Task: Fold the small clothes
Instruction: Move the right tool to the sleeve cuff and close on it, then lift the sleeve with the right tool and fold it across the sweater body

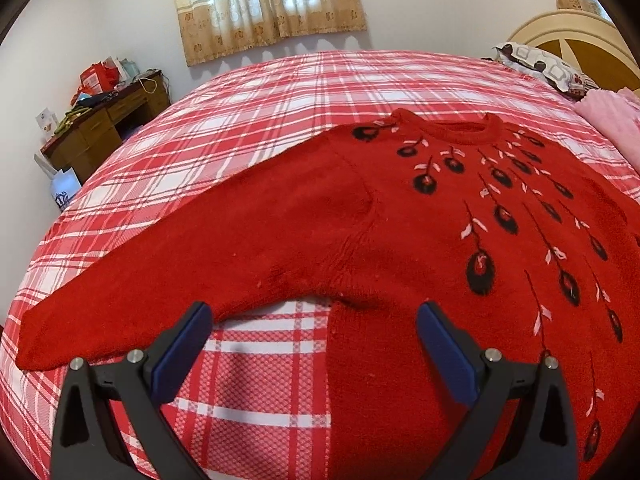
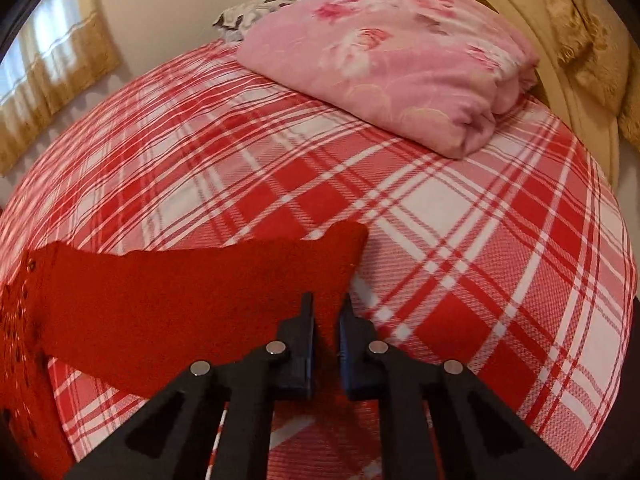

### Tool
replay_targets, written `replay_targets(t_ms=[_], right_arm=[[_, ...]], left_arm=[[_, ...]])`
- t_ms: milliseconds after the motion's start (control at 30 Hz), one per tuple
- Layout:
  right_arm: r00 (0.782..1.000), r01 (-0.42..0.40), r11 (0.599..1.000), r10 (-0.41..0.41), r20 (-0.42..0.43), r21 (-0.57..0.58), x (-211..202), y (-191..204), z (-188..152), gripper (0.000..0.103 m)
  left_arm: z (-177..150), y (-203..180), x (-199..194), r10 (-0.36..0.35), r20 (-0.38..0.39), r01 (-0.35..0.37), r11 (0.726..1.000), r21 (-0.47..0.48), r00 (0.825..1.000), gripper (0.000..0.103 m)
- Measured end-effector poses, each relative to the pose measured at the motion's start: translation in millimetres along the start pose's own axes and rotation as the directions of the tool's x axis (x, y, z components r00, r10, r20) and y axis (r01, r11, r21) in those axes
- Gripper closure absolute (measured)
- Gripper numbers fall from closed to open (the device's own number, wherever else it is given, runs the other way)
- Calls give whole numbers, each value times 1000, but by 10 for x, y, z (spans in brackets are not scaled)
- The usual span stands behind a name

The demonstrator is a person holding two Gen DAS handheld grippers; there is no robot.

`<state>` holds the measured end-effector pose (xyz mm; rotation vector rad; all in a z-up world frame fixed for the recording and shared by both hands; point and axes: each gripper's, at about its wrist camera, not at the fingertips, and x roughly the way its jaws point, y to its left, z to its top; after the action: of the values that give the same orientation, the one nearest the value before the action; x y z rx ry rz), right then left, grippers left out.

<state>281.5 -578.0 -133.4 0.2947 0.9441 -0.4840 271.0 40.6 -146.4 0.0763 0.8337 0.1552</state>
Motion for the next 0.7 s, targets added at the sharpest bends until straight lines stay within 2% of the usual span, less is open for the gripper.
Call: replay_targets(t_ms=[133, 333, 700], right_arm=[[999, -31, 1000, 31, 10, -7, -91, 98, 47, 95], [994, -71, 996, 75, 85, -47, -429, 394, 181, 95], [959, -146, 969, 188, 210, -201, -1186, 1207, 395, 95]], left_arm=[[-11, 50, -8, -5, 3, 5, 1000, -10, 1000, 0], [10, 157, -50, 32, 34, -31, 999, -23, 999, 0], [-30, 321, -14, 40, 27, -39, 998, -51, 999, 0]])
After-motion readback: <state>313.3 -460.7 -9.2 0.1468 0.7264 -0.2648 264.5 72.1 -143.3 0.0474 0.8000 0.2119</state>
